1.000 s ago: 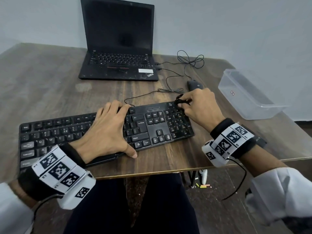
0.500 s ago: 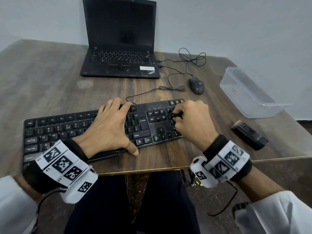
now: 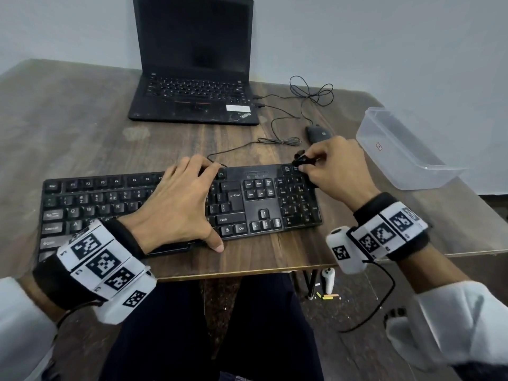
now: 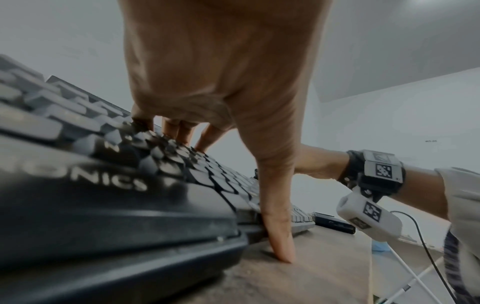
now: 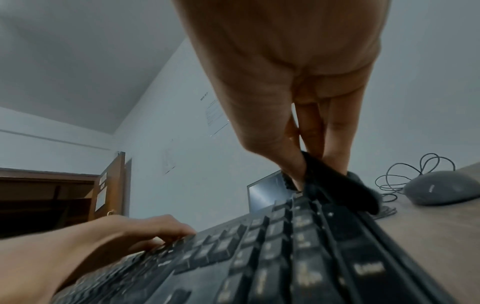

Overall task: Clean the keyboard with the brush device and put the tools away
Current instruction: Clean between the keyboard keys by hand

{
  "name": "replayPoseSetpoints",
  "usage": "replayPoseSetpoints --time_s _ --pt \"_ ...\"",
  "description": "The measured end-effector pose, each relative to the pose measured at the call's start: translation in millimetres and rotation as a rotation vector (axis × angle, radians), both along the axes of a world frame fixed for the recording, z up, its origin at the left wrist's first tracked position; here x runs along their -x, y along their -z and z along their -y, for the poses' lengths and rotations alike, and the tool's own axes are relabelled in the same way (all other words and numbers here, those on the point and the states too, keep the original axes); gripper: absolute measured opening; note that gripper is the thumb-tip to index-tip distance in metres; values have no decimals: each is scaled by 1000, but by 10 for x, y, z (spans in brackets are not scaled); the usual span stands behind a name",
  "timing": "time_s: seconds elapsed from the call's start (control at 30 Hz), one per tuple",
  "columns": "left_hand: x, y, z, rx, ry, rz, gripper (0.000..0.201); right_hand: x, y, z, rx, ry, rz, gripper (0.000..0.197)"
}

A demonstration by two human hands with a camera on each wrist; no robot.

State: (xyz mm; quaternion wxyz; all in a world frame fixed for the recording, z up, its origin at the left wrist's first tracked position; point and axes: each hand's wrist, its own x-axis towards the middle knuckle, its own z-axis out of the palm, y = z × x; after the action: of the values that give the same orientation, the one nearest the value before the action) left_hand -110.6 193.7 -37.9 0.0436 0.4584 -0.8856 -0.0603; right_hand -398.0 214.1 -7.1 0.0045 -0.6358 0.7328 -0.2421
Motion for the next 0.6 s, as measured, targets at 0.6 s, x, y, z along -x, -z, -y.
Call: replayPoseSetpoints --time_s 0.6 --pt "-36 38 55 -9 -38 -1 151 -87 249 -793 72 142 116 16"
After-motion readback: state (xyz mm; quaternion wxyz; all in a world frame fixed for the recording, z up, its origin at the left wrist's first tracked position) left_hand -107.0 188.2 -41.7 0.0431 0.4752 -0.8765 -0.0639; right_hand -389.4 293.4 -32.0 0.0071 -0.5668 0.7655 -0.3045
